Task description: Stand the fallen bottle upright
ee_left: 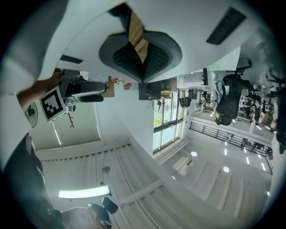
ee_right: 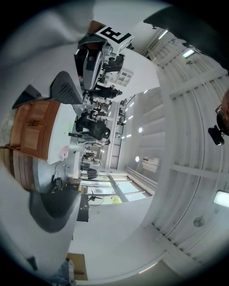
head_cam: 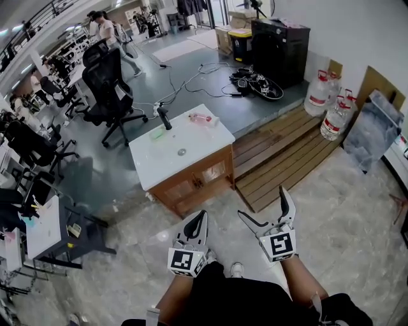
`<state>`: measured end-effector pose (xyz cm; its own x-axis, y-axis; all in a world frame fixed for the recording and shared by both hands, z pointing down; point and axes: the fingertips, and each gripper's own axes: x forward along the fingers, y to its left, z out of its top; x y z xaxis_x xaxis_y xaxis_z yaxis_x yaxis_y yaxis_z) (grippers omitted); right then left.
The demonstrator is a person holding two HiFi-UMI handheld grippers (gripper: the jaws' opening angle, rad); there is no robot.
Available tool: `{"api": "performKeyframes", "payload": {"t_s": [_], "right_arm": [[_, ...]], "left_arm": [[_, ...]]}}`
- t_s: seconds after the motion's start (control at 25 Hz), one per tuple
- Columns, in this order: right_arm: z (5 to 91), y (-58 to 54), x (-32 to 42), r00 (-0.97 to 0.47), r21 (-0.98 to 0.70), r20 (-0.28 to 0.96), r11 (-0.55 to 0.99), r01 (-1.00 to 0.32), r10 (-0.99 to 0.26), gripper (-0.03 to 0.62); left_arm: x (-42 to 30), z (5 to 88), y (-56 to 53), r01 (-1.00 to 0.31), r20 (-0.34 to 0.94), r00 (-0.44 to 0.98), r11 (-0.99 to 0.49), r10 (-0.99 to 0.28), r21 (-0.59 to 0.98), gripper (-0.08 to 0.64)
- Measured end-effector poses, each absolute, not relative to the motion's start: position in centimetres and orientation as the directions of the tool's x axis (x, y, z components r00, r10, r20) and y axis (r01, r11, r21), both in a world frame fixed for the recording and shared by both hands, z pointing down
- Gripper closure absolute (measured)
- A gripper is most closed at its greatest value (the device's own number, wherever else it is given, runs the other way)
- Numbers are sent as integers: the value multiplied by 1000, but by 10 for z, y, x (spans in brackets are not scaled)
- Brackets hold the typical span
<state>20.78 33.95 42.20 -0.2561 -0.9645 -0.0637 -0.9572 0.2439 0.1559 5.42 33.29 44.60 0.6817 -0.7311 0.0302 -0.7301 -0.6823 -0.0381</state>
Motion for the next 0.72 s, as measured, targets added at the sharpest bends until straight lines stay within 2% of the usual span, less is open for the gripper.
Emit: {"api": "performKeyframes", "payload": {"t_s": [0.24, 0.4, 0.6, 0.72], "right_arm": [[433, 288, 211, -252, 156, -16, 246, -956, -968, -6], [429, 243, 203, -270, 179, -48, 257, -950, -962, -6], [442, 184, 186, -292, 172, 23, 291, -941, -956, -6], [442, 146, 171, -318, 192, 6, 313, -930, -948, -6]], "left_arm": [[53, 450, 282, -755, -21, 655, -655, -755, -8, 541], [47, 451, 238, -762, 0, 647, -647, -762, -31, 541], [39, 458, 188, -745, 35, 663, -664, -747, -63, 541], [25, 462, 154, -752, 45, 656, -657, -754, -51, 541]]}}
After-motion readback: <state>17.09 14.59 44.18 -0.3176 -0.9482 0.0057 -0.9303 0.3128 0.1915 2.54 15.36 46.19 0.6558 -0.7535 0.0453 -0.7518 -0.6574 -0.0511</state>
